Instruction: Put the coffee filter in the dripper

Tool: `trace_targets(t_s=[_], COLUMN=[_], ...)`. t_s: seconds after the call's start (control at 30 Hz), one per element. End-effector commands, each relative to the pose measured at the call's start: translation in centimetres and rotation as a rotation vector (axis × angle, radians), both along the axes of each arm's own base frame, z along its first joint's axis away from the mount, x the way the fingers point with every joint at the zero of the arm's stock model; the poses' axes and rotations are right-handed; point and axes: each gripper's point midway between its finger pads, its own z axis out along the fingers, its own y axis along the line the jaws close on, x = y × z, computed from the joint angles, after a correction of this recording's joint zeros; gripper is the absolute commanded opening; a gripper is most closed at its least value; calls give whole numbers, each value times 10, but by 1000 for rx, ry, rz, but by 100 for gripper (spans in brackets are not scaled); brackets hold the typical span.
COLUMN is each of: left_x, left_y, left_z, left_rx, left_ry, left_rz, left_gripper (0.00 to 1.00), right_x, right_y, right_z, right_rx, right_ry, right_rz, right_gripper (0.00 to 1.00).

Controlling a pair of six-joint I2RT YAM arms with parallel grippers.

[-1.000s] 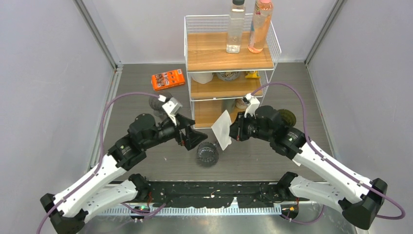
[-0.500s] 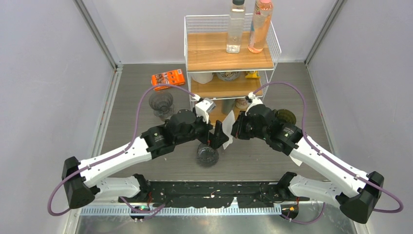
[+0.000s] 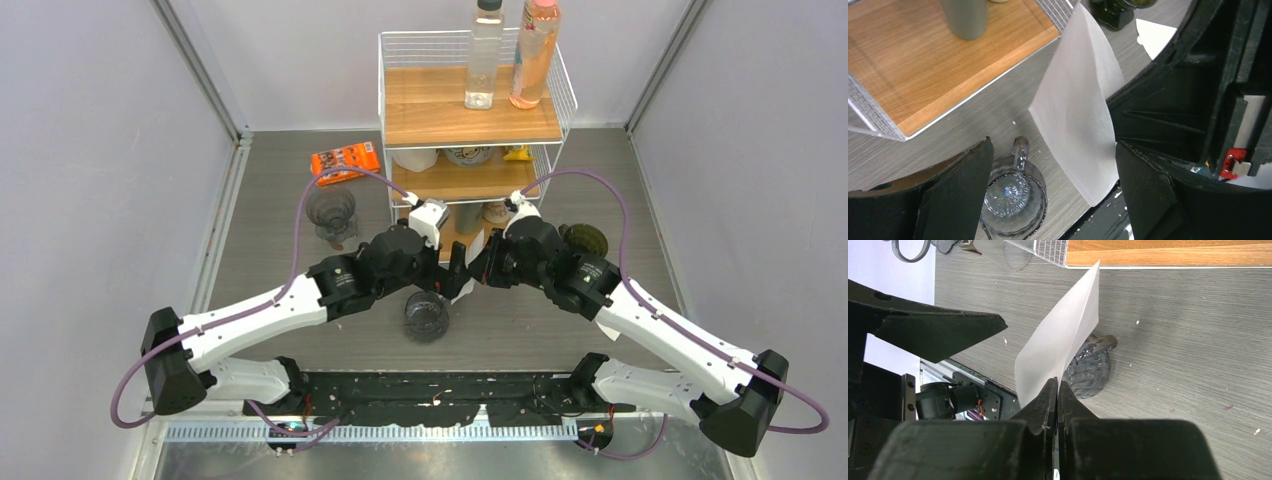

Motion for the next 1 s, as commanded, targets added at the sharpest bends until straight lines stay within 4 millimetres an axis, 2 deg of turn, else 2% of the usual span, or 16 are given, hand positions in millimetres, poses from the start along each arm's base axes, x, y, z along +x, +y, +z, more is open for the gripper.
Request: trace_targets(t_s=[0.0,0.2,0.53,0.8,0.97], left_x=[13,18,25,24,26], left_y=[7,18,17,6,7], left_z=[18,17,21,12,10], left_rx=[-5,31,77,139,181], left_ry=[-41,-61,-52,-25,-34], left_rz=[98,165,226,195,221], left_gripper=[100,100,99,92,85], right_x=[2,3,4,8,6], right_y=[2,3,6,4,5], right_z=[19,19,20,26,26], right_rx=[38,28,-46,-70,-78], right_ry=[-46,-64,-103,-136,-139], right_rz=[-5,12,49,23,32], right_gripper=[5,5,5,5,5])
